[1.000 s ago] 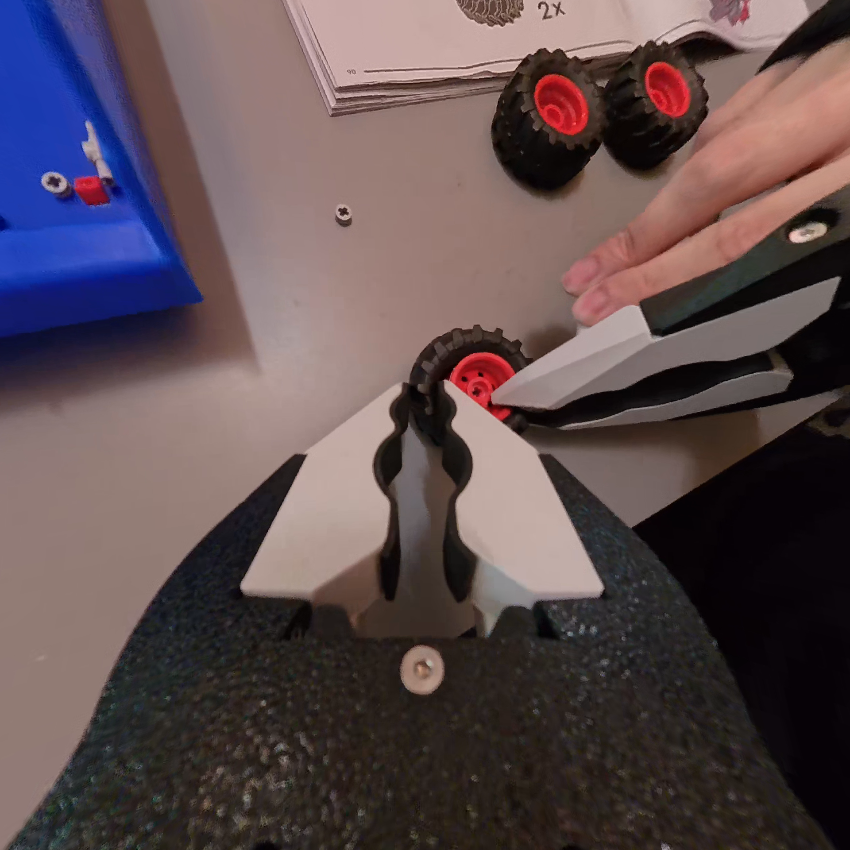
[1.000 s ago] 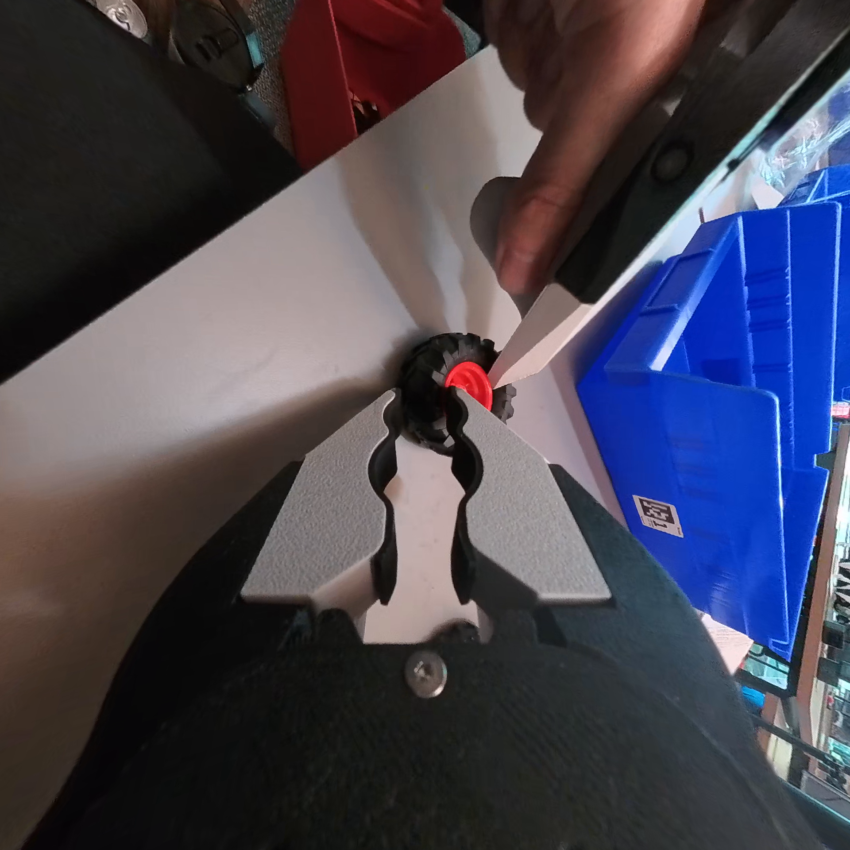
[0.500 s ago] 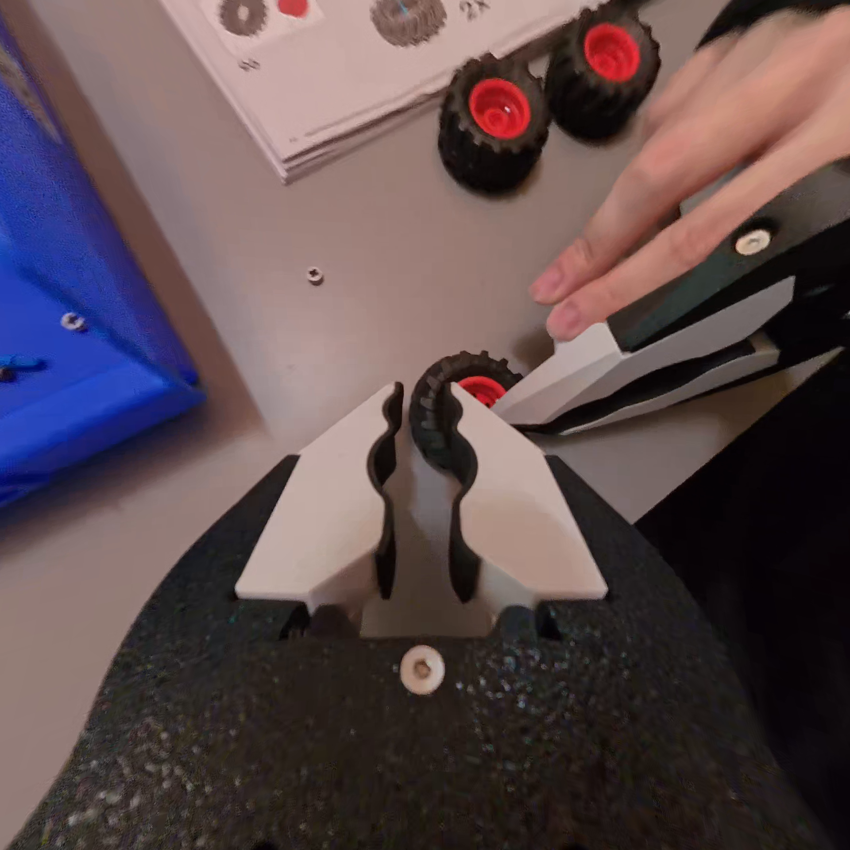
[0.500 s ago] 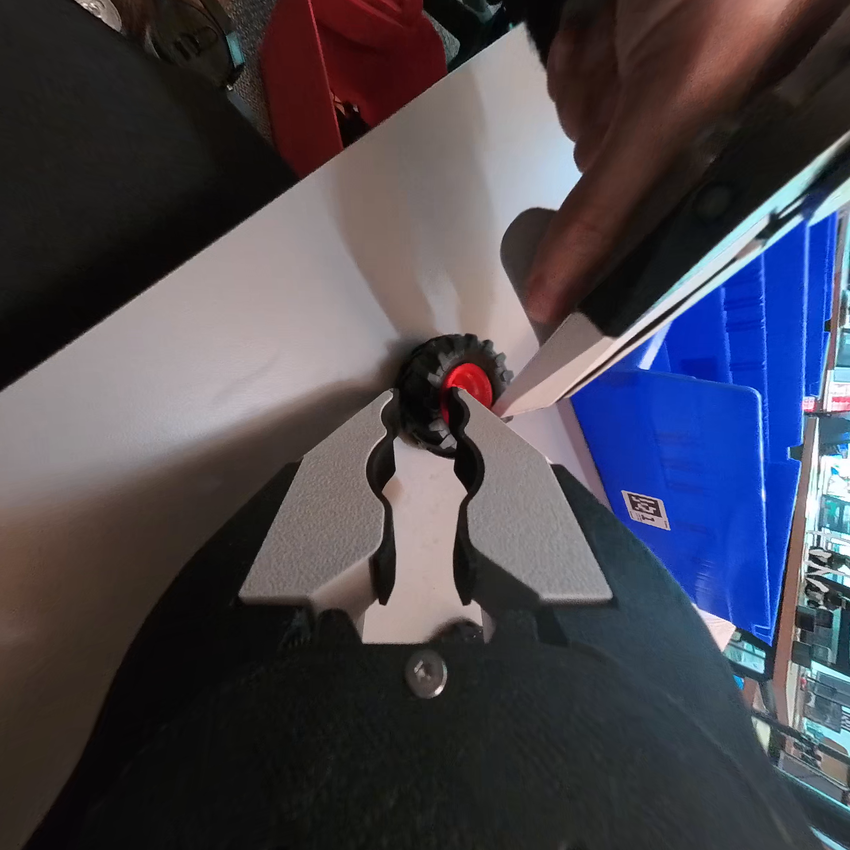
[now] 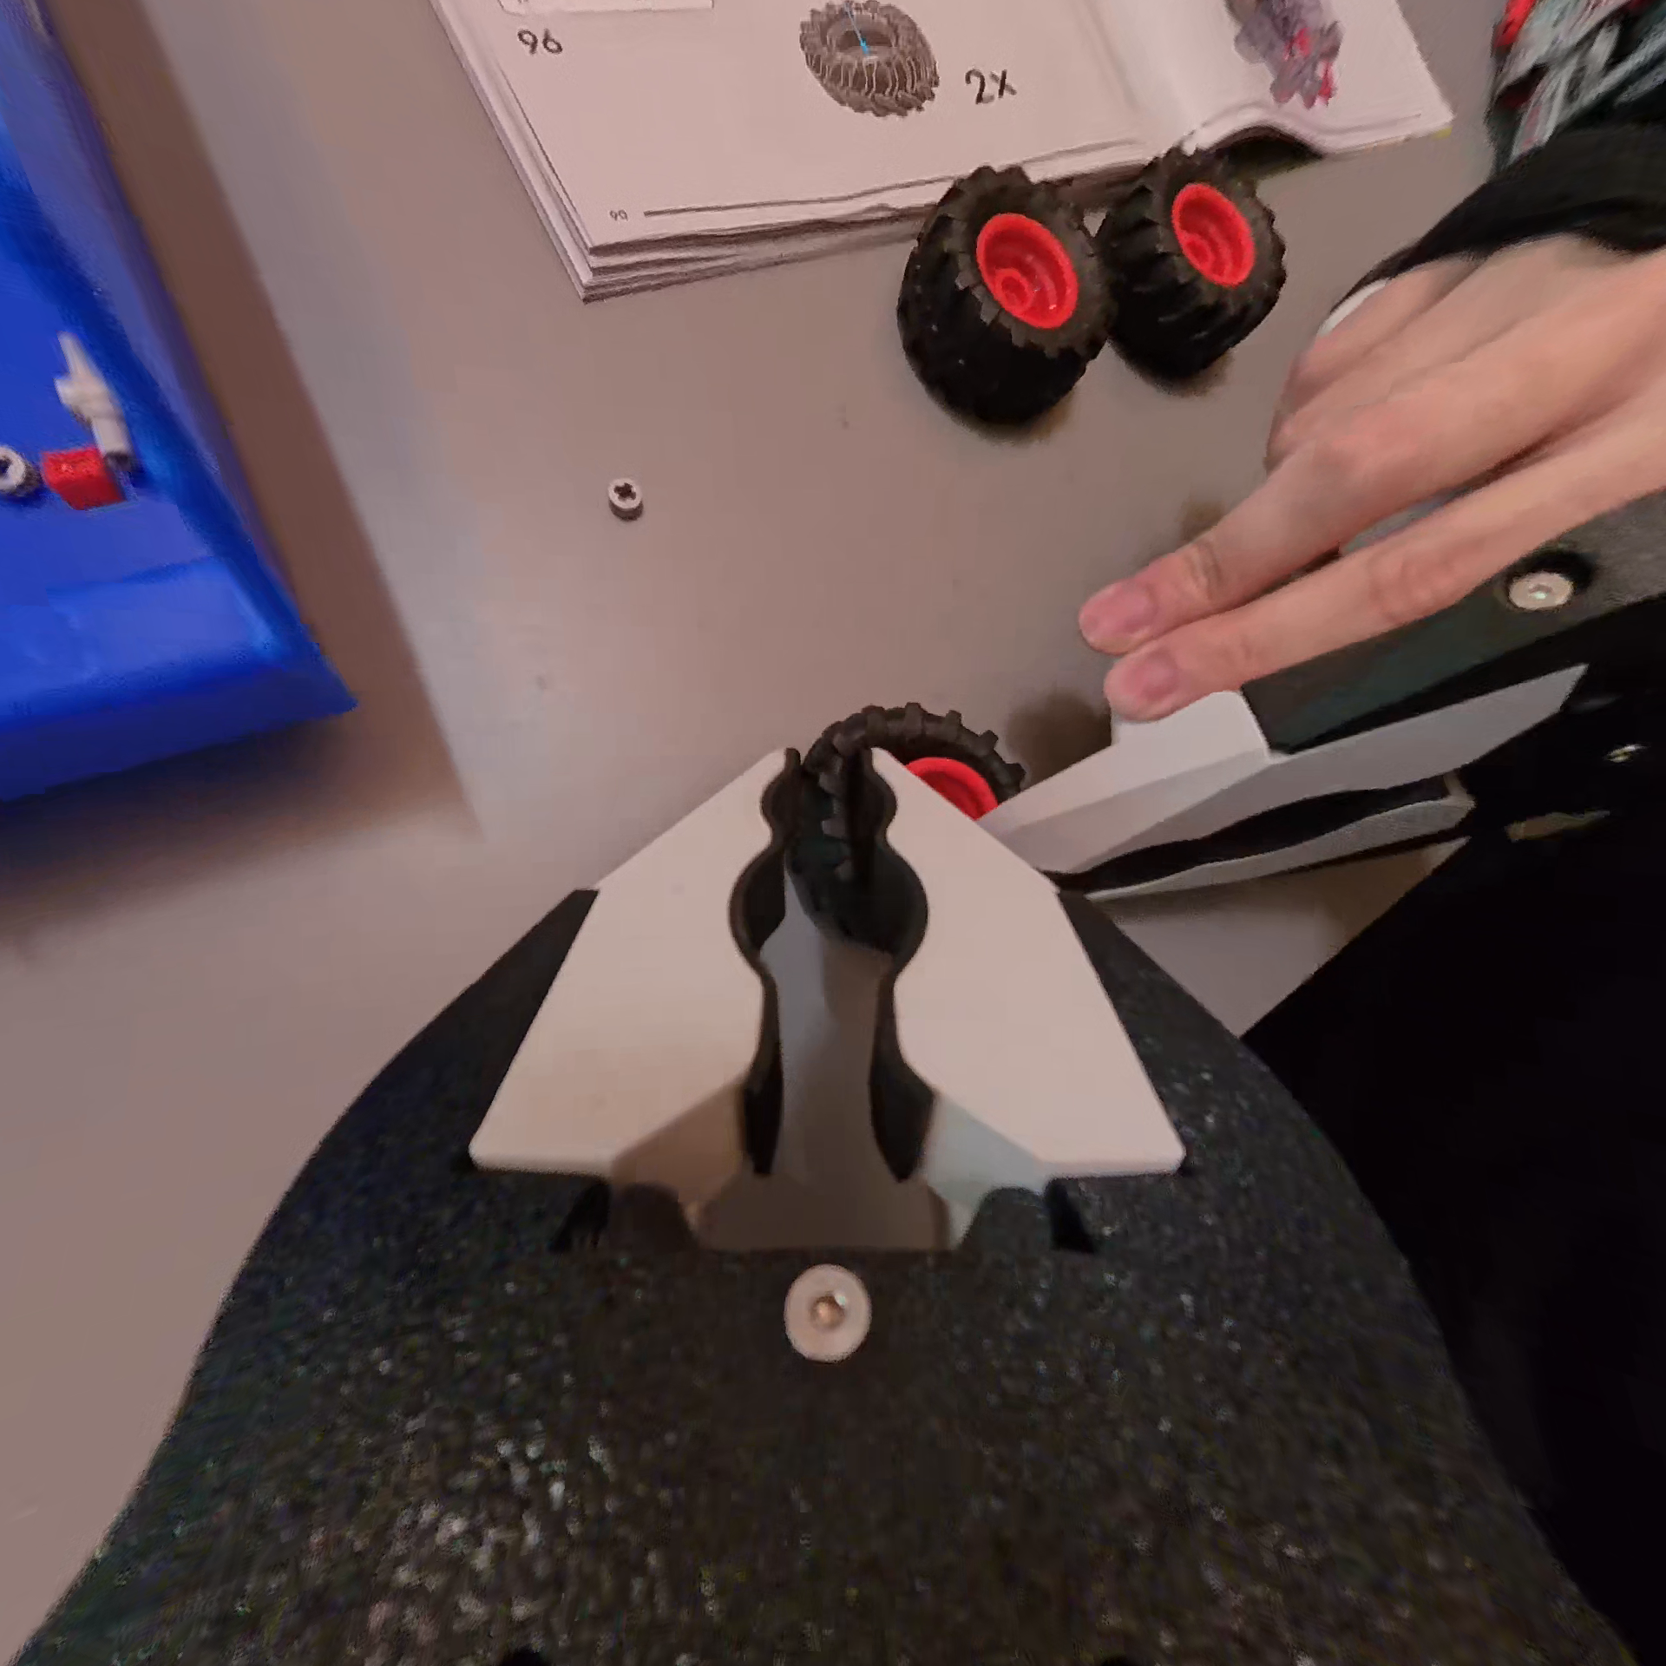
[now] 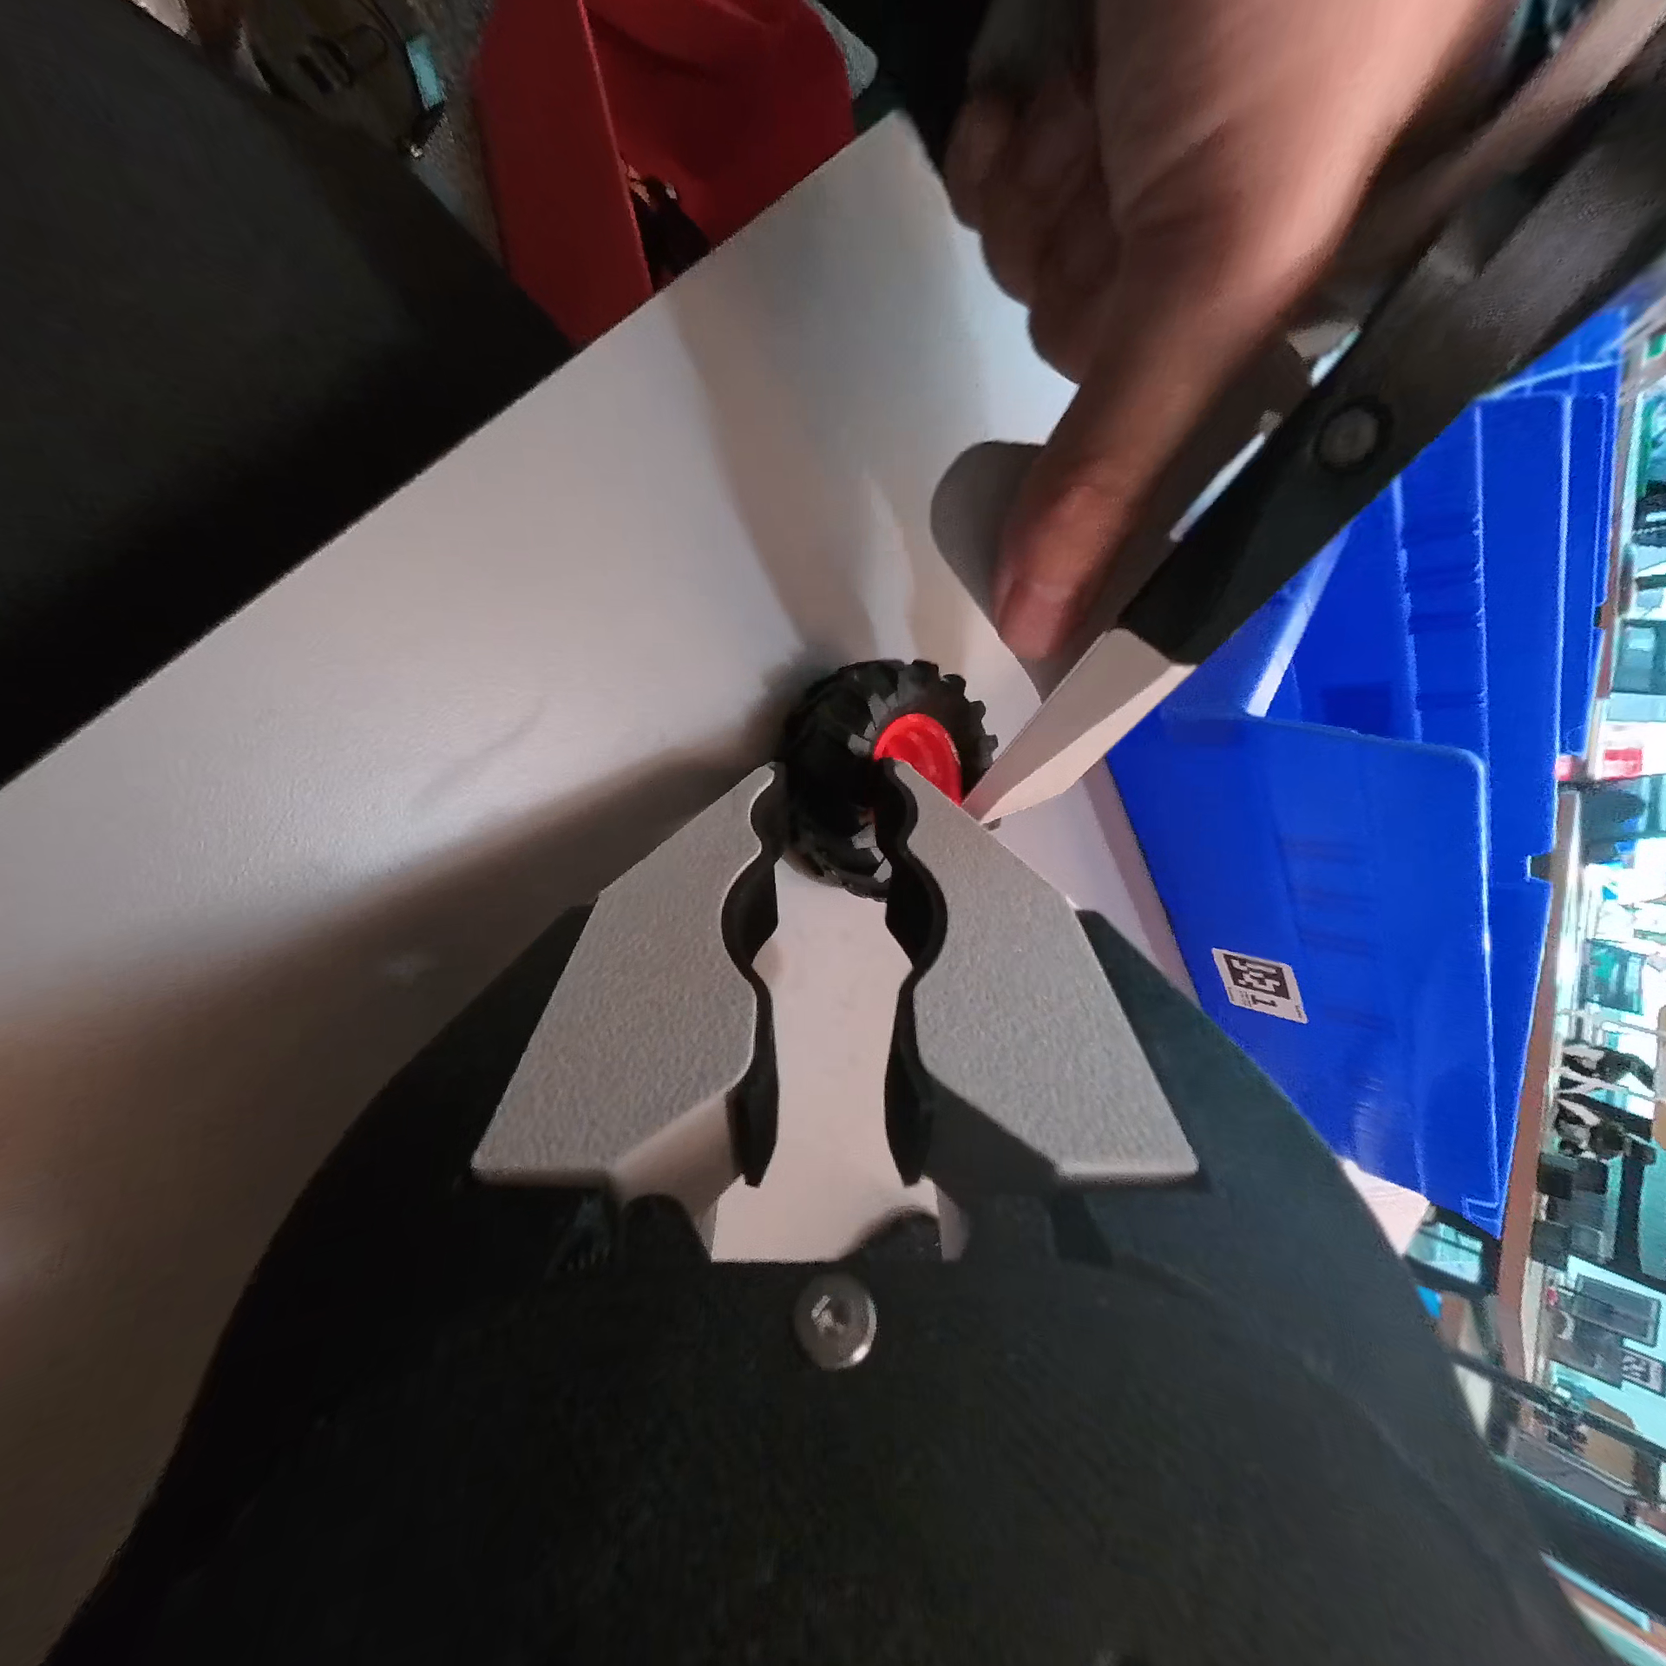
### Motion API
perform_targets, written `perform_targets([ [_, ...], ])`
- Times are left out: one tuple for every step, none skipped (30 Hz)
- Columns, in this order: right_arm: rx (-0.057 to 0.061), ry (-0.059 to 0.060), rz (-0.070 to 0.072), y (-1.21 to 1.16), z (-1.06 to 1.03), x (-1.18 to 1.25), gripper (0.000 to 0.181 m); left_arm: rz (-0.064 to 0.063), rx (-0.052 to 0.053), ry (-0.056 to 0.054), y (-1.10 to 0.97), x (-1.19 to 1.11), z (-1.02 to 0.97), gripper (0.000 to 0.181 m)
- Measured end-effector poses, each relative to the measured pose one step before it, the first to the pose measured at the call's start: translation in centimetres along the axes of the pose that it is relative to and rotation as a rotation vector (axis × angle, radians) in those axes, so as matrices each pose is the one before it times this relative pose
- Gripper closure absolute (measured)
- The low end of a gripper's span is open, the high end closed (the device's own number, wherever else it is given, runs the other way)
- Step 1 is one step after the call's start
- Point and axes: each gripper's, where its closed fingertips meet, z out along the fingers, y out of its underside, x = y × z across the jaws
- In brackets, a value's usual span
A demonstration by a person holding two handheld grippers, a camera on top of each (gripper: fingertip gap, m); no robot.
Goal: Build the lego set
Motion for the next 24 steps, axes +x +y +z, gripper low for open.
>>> perform_targets([
  [0.0013,-0.0022,0.0184,0.063,0.044,0.025,0.163,-0.0068,0.0303,0.0029,-0.069,0.054,-0.123,0.171],
  [0.0139,-0.0006,0.0318,-0.014,-0.013,0.088,0.162,0.0237,0.0311,-0.0096,-0.114,0.063,-0.183,0.171],
  [0.0204,-0.0024,0.0152,0.003,-0.063,0.088,0.160,0.0314,0.0260,-0.0257,-0.029,-0.073,-0.235,0.171],
  [0.0210,-0.0133,-0.0040,0.067,-0.108,-0.093,0.156,0.0164,0.0228,-0.0430,-0.036,-0.333,-0.263,0.167],
  [-0.0008,0.0038,0.0016,0.398,-0.120,0.162,0.155,0.0050,0.0363,-0.0301,-0.318,-0.232,-0.358,0.160],
  [-0.0080,0.0057,0.0021,0.484,-0.194,0.247,0.152,0.0012,0.0535,0.0069,-0.606,0.256,-0.513,0.159],
  [-0.0047,-0.0042,0.0030,0.433,-0.369,0.164,0.147,-0.0104,0.0563,0.0205,-0.718,0.394,-0.613,0.159],
  [-0.0007,-0.0107,0.0153,0.377,-0.468,0.159,0.145,-0.0239,0.0359,0.0120,-0.473,0.183,-0.616,0.160],
  [-0.0052,-0.0126,0.0323,0.484,-0.442,0.152,0.144,-0.0291,0.0014,0.0072,0.010,0.053,-0.494,0.160],
  [-0.0045,-0.0252,0.0348,0.432,-0.460,0.070,0.142,-0.0241,-0.0237,0.0089,0.391,0.067,-0.355,0.161],
  [0.0086,-0.0275,0.0276,0.200,-0.435,-0.049,0.141,-0.0112,-0.0266,0.0085,0.475,0.146,-0.213,0.161],
  [0.0236,-0.0233,0.0158,-0.111,-0.399,-0.118,0.139,0.0024,-0.0200,0.0067,0.460,0.237,-0.095,0.160],
  [0.0346,-0.0158,0.0026,-0.437,-0.324,-0.155,0.137,0.0113,-0.0178,0.0061,0.452,0.283,0.004,0.160],
  [0.0352,-0.0026,-0.0070,-0.571,-0.172,-0.051,0.136,0.0137,-0.0189,0.0061,0.471,0.276,0.100,0.160],
  [0.0262,0.0048,-0.0162,-0.556,-0.085,-0.065,0.134,0.0099,-0.0207,0.0047,0.458,0.210,0.173,0.160],
  [0.0098,0.0032,-0.0311,-0.315,0.090,-0.147,0.134,0.0063,-0.0189,0.0011,0.395,0.109,0.183,0.160],
  [-0.0046,0.0056,-0.0390,-0.052,0.224,-0.140,0.134,0.0102,-0.0127,0.0005,0.252,0.006,0.204,0.159],
  [-0.0203,0.0056,-0.0297,0.213,0.223,-0.129,0.134,0.0213,-0.0046,-0.0001,0.084,0.012,0.125,0.159],
  [-0.0314,0.0047,-0.0220,0.435,0.260,-0.065,0.134,0.0469,0.0065,-0.0096,-0.109,0.028,-0.047,0.159],
  [-0.0260,0.0078,-0.0150,0.418,0.240,0.027,0.134,0.0903,0.0169,-0.0266,-0.275,-0.017,-0.183,0.159],
  [-0.0062,0.0078,-0.0020,0.171,0.173,0.061,0.140,0.1324,0.0194,-0.0430,-0.284,0.019,-0.265,0.159],
  [0.0102,0.0119,0.0096,-0.068,0.160,0.187,0.141,0.1466,0.0158,-0.0510,-0.219,0.075,-0.225,0.159],
  [0.0059,0.0093,0.0133,0.035,0.131,0.191,0.141,0.1272,0.0042,-0.0370,-0.109,0.291,-0.129,0.159],
  [-0.0065,0.0000,0.0115,0.221,0.191,0.107,0.147,0.0892,-0.0121,-0.0128,-0.004,0.481,0.034,0.159],
])
